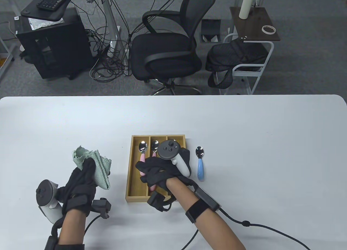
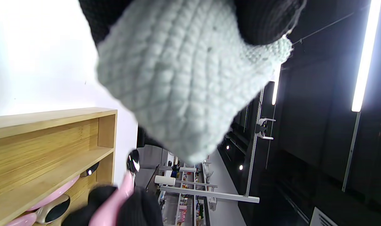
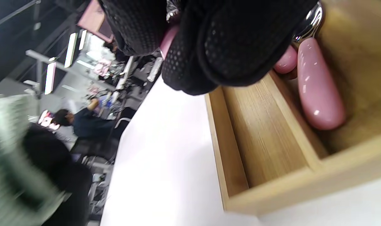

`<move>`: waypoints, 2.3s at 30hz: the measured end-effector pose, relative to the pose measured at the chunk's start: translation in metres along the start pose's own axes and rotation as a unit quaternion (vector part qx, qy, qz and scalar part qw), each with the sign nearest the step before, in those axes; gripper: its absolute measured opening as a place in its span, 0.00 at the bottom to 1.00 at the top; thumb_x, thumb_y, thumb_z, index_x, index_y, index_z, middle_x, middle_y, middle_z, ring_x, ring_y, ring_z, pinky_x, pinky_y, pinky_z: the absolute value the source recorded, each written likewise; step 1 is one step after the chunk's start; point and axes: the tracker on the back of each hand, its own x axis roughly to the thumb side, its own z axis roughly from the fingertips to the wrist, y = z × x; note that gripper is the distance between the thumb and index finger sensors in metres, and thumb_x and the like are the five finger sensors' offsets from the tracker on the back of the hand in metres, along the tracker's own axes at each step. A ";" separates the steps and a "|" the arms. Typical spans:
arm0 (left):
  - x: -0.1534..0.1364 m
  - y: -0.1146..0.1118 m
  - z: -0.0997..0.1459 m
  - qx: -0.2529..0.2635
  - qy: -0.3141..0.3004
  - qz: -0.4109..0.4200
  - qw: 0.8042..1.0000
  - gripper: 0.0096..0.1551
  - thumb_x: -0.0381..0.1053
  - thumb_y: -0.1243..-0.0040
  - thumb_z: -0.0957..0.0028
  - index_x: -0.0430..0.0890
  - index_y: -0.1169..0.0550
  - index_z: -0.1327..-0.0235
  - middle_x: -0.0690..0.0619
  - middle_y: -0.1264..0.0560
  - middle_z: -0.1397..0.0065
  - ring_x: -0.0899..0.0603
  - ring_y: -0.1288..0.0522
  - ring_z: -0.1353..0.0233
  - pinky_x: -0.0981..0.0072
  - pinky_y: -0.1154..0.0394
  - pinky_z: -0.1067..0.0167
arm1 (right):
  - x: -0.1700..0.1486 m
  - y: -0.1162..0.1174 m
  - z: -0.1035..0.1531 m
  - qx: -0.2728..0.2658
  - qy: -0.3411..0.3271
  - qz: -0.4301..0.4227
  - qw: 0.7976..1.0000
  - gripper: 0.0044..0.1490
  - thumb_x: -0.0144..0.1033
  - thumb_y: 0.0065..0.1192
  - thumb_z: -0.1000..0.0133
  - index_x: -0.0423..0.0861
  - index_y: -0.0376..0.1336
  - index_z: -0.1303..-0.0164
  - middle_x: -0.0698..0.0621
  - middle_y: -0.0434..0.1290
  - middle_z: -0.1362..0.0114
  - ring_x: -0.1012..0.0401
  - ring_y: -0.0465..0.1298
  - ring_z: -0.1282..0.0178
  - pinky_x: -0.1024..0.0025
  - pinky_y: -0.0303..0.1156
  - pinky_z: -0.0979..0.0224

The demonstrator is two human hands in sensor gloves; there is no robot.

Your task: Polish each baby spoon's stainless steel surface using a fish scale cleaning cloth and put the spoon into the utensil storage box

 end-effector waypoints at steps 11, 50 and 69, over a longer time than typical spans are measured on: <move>0.001 -0.011 0.000 -0.028 -0.001 -0.010 1.000 0.26 0.60 0.46 0.34 0.42 0.24 0.36 0.53 0.17 0.42 0.51 0.11 0.47 0.58 0.15 0.46 | 0.001 0.013 -0.049 -0.019 0.035 0.024 0.999 0.38 0.40 0.59 0.33 0.24 0.57 0.28 0.37 0.74 0.37 0.62 0.85 0.51 0.76 0.88 0.49; -0.009 -0.038 0.003 -0.106 0.014 -0.065 0.992 0.27 0.60 0.47 0.34 0.41 0.23 0.36 0.50 0.17 0.42 0.48 0.11 0.47 0.55 0.16 0.46 | -0.111 -0.067 0.010 -0.147 0.210 0.474 0.842 0.43 0.56 0.50 0.33 0.29 0.61 0.29 0.38 0.74 0.37 0.52 0.81 0.50 0.60 0.81 0.47; -0.018 -0.058 0.006 -0.163 0.033 -0.072 0.984 0.31 0.61 0.53 0.32 0.39 0.26 0.31 0.46 0.19 0.36 0.43 0.13 0.42 0.49 0.18 0.43 | -0.063 -0.078 0.129 -0.139 -0.055 0.216 0.965 0.30 0.48 0.49 0.31 0.39 0.59 0.28 0.45 0.73 0.38 0.59 0.81 0.53 0.67 0.81 0.49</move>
